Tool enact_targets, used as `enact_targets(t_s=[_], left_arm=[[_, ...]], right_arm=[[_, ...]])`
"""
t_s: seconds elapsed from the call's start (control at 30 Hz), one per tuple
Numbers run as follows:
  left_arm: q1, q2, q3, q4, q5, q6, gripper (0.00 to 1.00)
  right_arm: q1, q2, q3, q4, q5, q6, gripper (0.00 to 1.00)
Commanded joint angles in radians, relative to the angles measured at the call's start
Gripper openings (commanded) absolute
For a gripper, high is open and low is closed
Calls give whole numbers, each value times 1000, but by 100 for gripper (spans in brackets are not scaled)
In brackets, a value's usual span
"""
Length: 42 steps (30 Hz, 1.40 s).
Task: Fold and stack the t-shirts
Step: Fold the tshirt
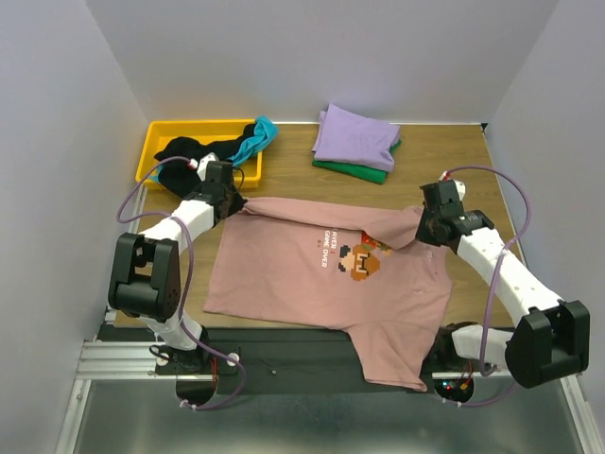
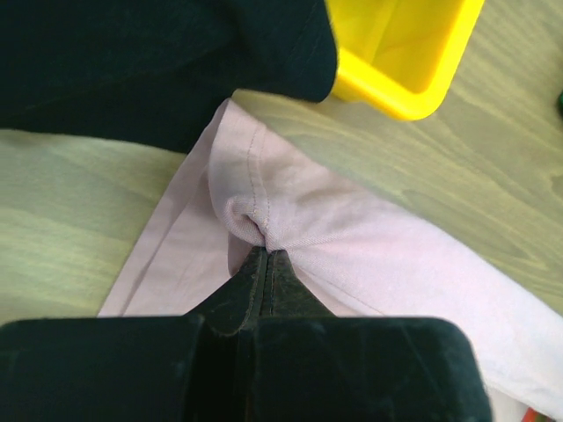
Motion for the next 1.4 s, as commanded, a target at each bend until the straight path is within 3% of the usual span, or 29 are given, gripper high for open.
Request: enact_targets(t_s=[0.0, 0.3, 0.47, 0.53, 0.6, 0.67, 0.8, 1.0, 1.13, 1.23, 1.37], left_arm=[[10, -66, 31, -87, 0, 39, 0], [11, -101, -3, -125, 1, 49, 0], [13, -77, -13, -136, -29, 37, 13], [14, -70, -19, -143, -46, 37, 33], [21, -73, -32, -162, -58, 36, 43], [24, -105, -44, -168, -66, 36, 57], [27, -191, -55, -220, -138, 16, 98], [27, -323, -59, -210, -100, -10, 98], [25, -380, -93, -174, -48, -9, 98], [25, -417, -139, -122, -13, -17, 98], [25, -397, -173, -77, 32, -10, 99]], right_arm=[[-3, 4, 38, -57, 33, 53, 8], [-3, 33, 60, -182, 78, 138, 13], [-3, 69, -23, -193, 73, 201, 16], [-3, 114, -36, -193, 88, 224, 21], [-3, 148, -36, -193, 116, 232, 28], [-3, 179, -27, -195, 149, 235, 28], [-3, 184, 4, -192, 179, 227, 20], [-3, 121, 19, -189, 121, 177, 31], [11, -2, 21, -137, -77, 36, 41], [76, -26, 1, -45, -213, 4, 42], [257, 88, 4, -23, -159, 8, 43]])
